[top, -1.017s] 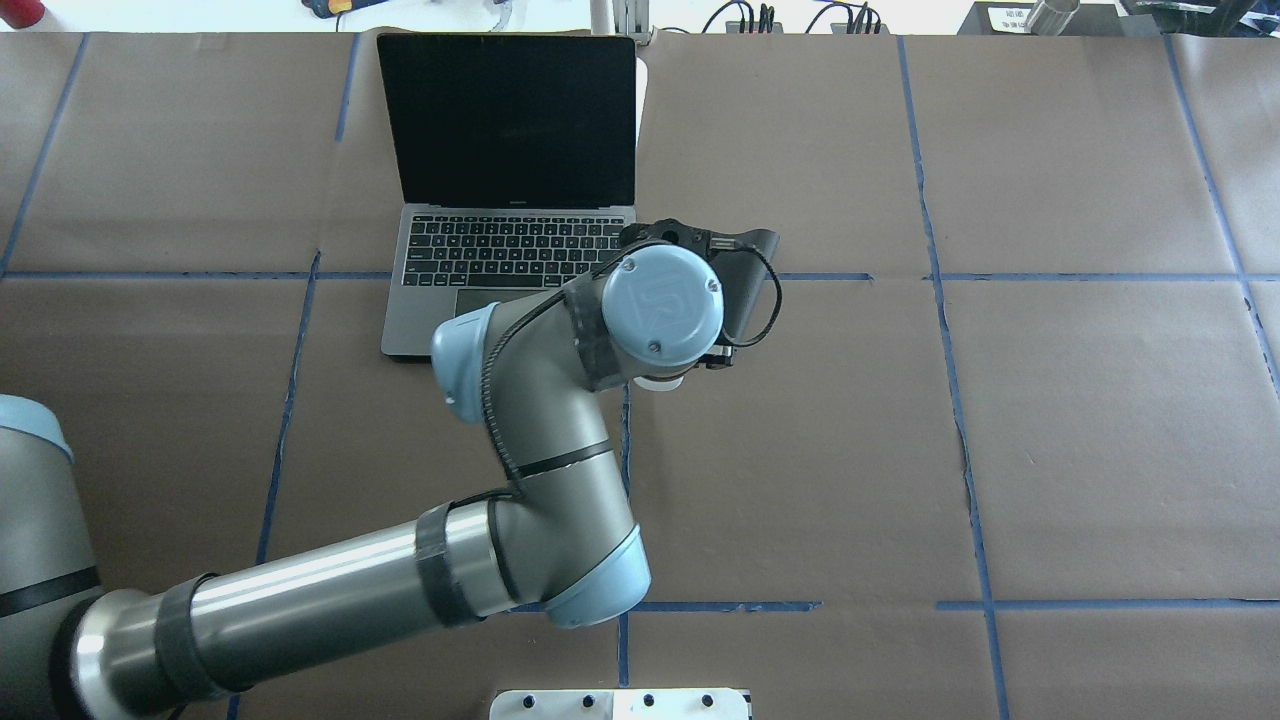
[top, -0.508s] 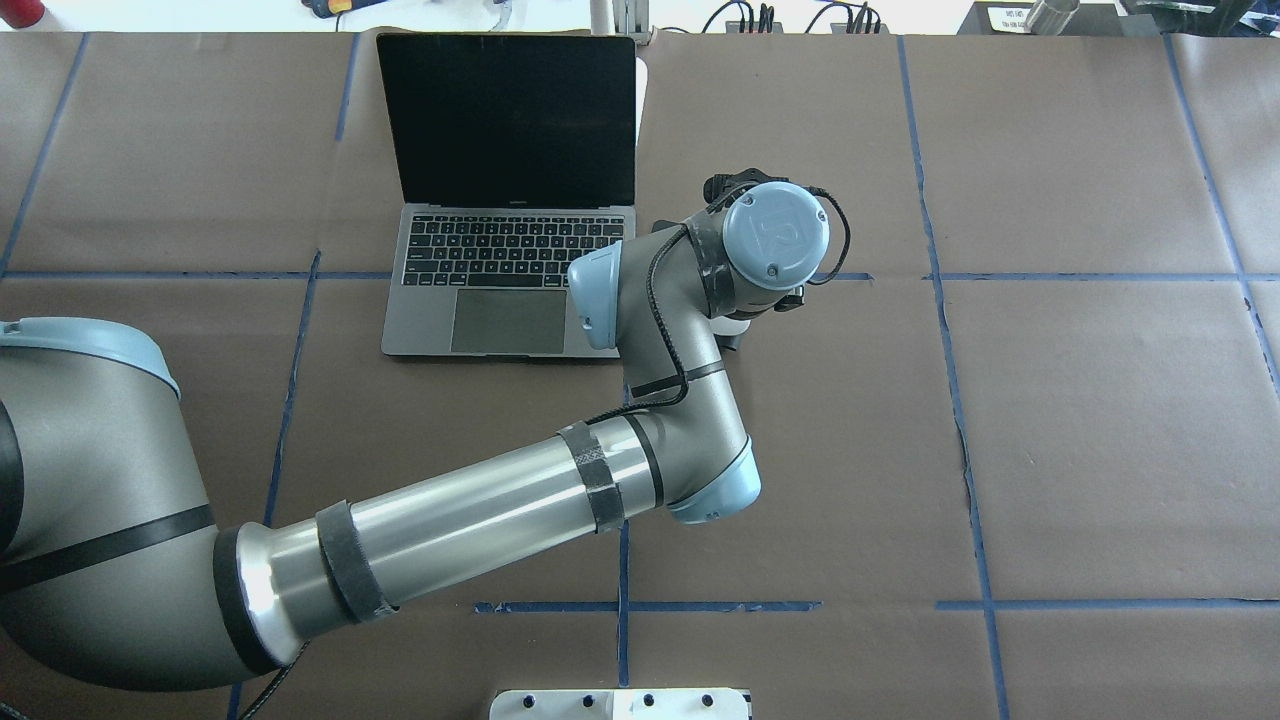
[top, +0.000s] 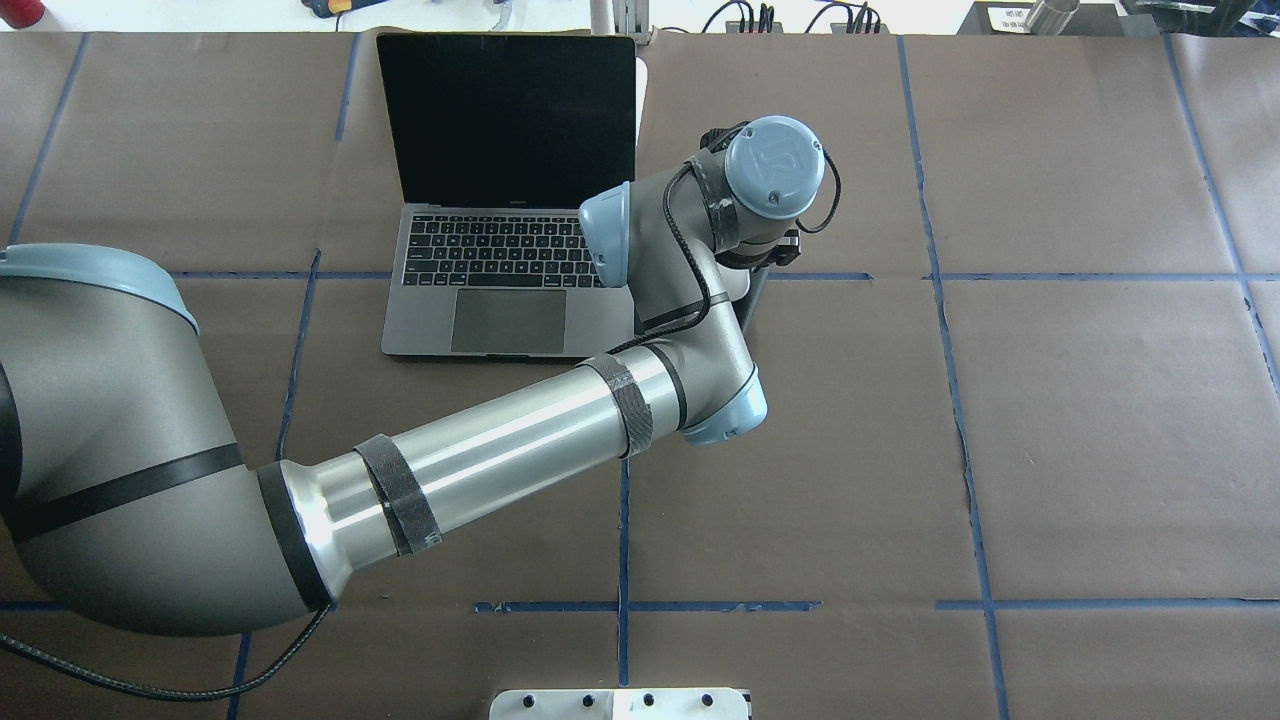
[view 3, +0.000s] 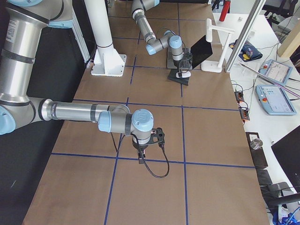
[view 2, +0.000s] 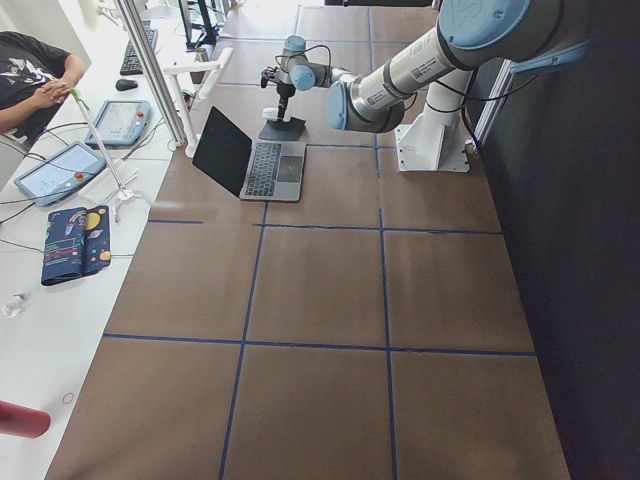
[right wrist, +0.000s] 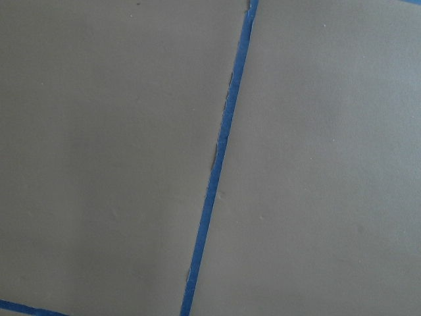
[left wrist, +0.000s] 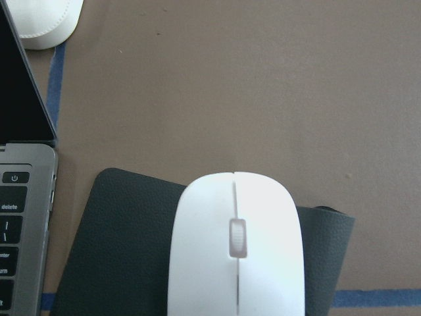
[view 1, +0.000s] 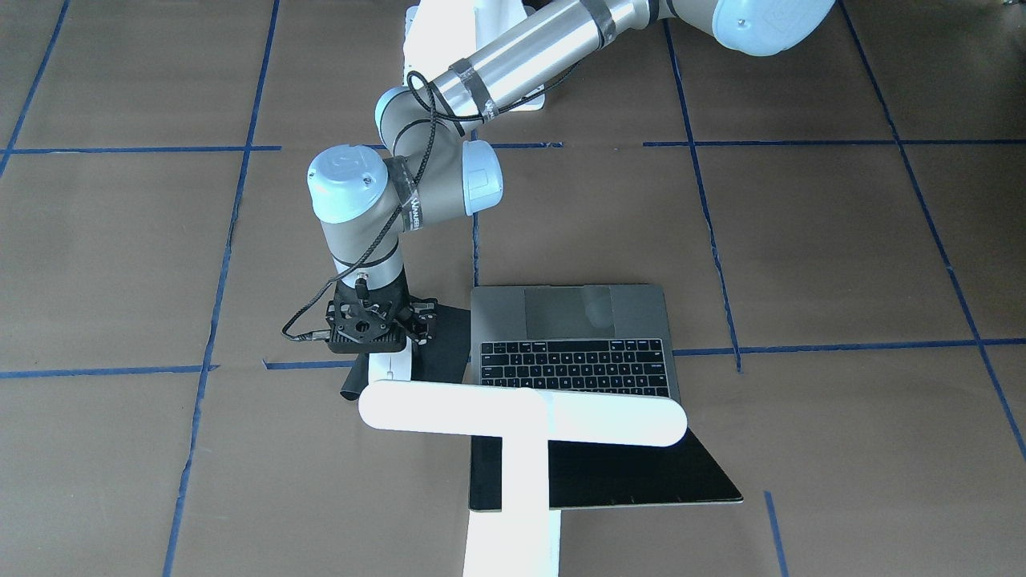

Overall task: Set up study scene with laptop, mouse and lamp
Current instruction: 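Carry the white mouse with the left gripper onto the mouse pad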

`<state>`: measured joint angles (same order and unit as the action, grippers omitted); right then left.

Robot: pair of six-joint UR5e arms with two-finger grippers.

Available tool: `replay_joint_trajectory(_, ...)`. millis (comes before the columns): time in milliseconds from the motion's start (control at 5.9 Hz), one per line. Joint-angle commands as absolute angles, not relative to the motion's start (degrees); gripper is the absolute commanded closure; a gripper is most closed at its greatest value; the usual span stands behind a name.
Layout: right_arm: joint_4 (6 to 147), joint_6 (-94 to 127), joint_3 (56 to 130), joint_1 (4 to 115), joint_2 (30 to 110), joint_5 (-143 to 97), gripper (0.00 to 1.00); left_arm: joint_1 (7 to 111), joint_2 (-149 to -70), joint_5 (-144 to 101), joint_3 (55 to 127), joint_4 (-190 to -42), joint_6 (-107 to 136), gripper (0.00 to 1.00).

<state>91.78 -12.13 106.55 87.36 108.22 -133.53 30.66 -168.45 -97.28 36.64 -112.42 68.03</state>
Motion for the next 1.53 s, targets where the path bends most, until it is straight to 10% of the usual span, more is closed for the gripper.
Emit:
replay_joint_trajectory(0,91.8,-12.1,106.3,87.4,107.8,-133.5,0.0,31.1,-168.5,-100.3,36.7,-112.6,66.6,0.0)
replay_joint_trajectory(508,91.8,-12.2,106.3,87.4,107.8,-133.7,0.0,33.9,-165.3,-108.8,43.8,-111.9,64.9,0.0)
replay_joint_trajectory(1356,91.6,-10.2,106.7,87.5,107.8,-133.5,0.01,39.8,-130.8,-115.6,94.8,-89.0,44.2,0.0)
